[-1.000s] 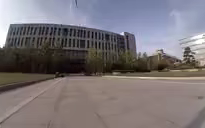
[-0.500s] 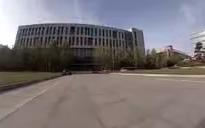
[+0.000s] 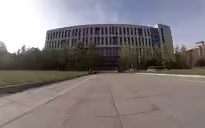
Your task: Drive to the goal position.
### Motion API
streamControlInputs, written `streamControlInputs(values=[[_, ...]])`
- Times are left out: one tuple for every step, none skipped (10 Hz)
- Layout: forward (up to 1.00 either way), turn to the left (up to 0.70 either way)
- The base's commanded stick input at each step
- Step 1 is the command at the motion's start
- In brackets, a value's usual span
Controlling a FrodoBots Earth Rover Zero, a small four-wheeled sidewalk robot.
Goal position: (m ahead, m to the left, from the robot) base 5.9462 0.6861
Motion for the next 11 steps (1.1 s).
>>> streamControlInputs(values=[[0.7, 0.0], [0.7, 0.0], [0.7, 0.0], [0.7, 0.0], [0.7, 0.0], [0.7, 0.0], [0.7, 0.0], [0.7, 0.0], [0.7, 0.0], [0.7, 0.0], [0.7, 0.0]])
